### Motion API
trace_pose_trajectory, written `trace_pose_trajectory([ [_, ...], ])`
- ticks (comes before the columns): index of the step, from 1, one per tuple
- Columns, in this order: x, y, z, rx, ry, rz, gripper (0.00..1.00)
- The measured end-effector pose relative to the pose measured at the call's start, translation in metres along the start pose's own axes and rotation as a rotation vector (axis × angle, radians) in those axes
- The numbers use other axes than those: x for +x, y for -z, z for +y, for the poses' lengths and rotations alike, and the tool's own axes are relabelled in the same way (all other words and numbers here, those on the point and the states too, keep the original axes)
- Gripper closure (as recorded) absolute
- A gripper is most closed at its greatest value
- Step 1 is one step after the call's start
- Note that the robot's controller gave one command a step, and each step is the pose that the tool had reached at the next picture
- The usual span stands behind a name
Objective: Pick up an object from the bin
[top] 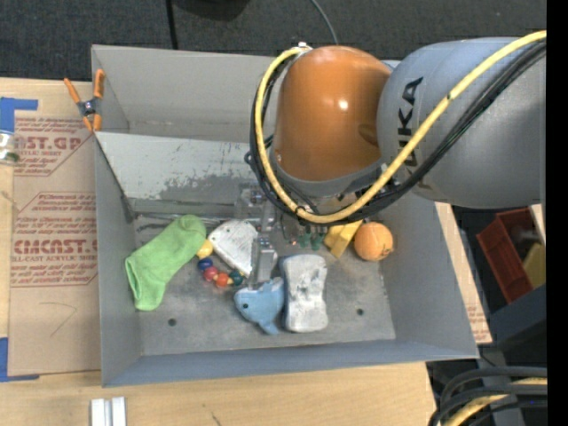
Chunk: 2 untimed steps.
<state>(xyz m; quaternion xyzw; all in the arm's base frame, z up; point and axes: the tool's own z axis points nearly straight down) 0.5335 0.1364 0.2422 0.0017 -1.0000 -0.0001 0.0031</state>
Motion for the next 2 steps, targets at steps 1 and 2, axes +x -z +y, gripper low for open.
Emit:
trace_pose_trajectory([
  [1, -0.002, 0.005, -0.001, -0.001, -0.002, -0.008, 0.0],
  [2, 0.007, -0.007, 0.004, -0.001, 0.014, -0.005, 0.0],
])
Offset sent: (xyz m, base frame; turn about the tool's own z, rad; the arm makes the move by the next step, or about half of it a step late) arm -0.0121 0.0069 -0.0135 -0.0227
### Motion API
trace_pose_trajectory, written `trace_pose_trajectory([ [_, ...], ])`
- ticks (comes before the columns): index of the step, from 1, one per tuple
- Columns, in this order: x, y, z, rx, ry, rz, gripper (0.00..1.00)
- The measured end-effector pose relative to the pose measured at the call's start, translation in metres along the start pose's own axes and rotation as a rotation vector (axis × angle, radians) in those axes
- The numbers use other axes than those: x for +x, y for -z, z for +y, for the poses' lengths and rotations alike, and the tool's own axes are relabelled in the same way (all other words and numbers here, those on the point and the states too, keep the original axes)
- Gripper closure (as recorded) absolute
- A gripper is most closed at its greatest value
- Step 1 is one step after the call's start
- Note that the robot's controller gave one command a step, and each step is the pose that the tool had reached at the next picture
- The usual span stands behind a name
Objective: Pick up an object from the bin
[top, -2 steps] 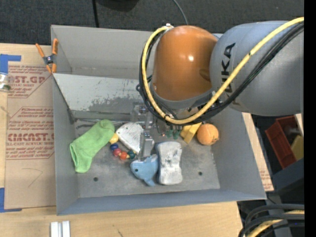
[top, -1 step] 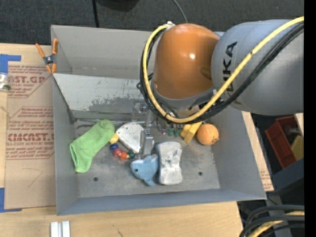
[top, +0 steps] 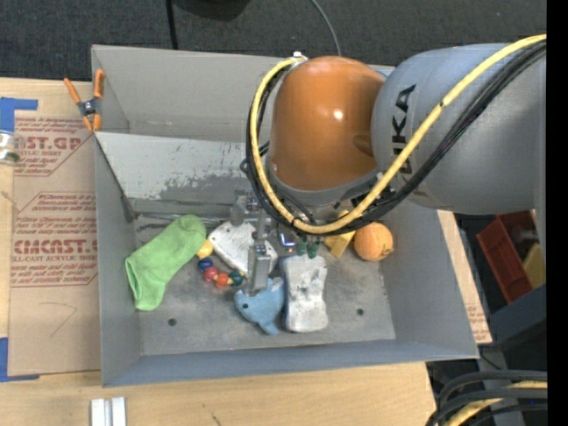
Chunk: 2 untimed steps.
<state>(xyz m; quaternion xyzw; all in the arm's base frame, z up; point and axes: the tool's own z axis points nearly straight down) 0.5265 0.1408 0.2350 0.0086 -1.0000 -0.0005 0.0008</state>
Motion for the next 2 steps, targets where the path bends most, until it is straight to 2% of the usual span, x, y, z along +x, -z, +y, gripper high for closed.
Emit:
trace_pose_trajectory([
  [1, 0.0, -0.049, -0.002, -0.003, -0.012, -0.008, 0.0],
  [2, 0.018, -0.091, 0.011, 0.0, 0.075, 0.0, 0.0],
])
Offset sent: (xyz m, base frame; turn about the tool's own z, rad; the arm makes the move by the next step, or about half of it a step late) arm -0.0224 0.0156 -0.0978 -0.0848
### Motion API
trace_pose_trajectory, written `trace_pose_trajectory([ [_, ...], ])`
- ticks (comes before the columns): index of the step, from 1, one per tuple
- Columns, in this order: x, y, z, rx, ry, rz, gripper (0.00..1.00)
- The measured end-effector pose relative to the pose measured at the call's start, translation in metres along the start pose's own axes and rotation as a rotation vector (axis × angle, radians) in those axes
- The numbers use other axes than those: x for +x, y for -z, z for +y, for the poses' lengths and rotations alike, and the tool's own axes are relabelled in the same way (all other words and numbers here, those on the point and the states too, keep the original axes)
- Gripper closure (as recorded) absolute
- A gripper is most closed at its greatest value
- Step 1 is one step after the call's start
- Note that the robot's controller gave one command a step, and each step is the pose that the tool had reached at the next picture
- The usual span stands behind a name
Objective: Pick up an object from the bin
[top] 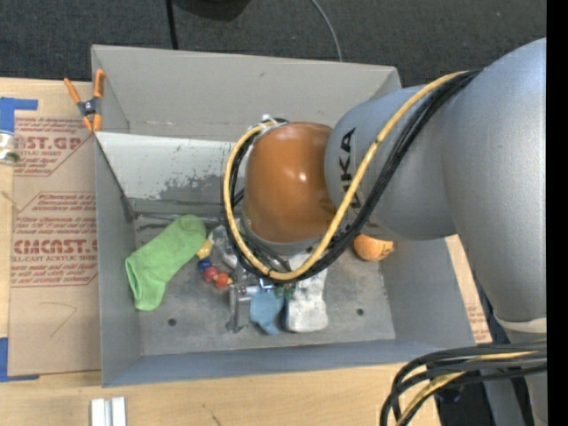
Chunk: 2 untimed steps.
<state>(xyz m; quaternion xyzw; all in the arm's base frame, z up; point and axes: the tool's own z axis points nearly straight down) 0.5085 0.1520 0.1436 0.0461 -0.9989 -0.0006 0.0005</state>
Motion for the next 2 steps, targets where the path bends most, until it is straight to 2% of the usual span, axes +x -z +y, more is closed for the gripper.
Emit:
trace_pose_trajectory([
  [1, -0.012, -0.009, -0.023, -0.004, 0.054, -0.004, 0.0],
  [2, -0.014, -0.007, -0.047, 0.001, 0.088, -0.006, 0.0],
])
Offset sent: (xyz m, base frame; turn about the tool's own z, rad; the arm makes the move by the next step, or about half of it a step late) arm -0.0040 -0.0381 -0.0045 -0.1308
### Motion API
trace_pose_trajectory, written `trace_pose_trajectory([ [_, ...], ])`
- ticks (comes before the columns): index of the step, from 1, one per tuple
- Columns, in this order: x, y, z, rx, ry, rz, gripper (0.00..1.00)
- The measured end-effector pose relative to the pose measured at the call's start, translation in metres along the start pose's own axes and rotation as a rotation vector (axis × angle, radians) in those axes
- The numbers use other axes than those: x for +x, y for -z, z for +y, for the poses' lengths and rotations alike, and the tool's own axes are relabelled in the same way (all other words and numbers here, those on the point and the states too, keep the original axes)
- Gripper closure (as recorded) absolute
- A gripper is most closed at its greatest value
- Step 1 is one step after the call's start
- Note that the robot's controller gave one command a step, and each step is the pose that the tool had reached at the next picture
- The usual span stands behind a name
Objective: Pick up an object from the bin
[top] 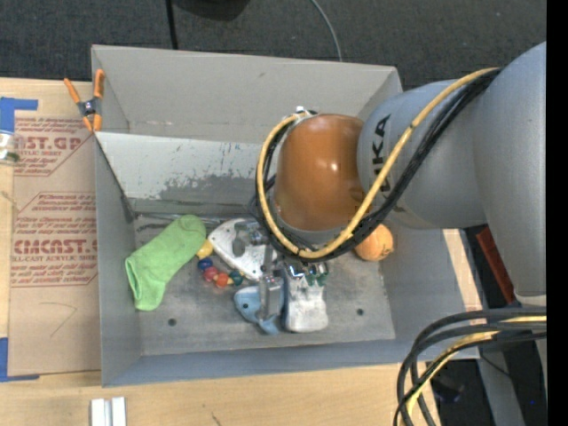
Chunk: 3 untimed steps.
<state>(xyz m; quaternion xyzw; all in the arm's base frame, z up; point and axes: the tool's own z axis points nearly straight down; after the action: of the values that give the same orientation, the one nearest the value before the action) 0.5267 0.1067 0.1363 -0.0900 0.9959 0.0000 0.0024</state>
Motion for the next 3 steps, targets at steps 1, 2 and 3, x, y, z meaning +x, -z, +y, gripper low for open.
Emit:
trace_pose_trajectory([
  [1, 0.021, 0.004, -0.03, -0.006, -0.086, 0.001, 0.0],
  [2, 0.018, -0.023, -0.036, 0.0, -0.078, -0.002, 0.0],
  [3, 0.021, -0.046, -0.022, -0.005, 0.141, 0.001, 0.0],
])
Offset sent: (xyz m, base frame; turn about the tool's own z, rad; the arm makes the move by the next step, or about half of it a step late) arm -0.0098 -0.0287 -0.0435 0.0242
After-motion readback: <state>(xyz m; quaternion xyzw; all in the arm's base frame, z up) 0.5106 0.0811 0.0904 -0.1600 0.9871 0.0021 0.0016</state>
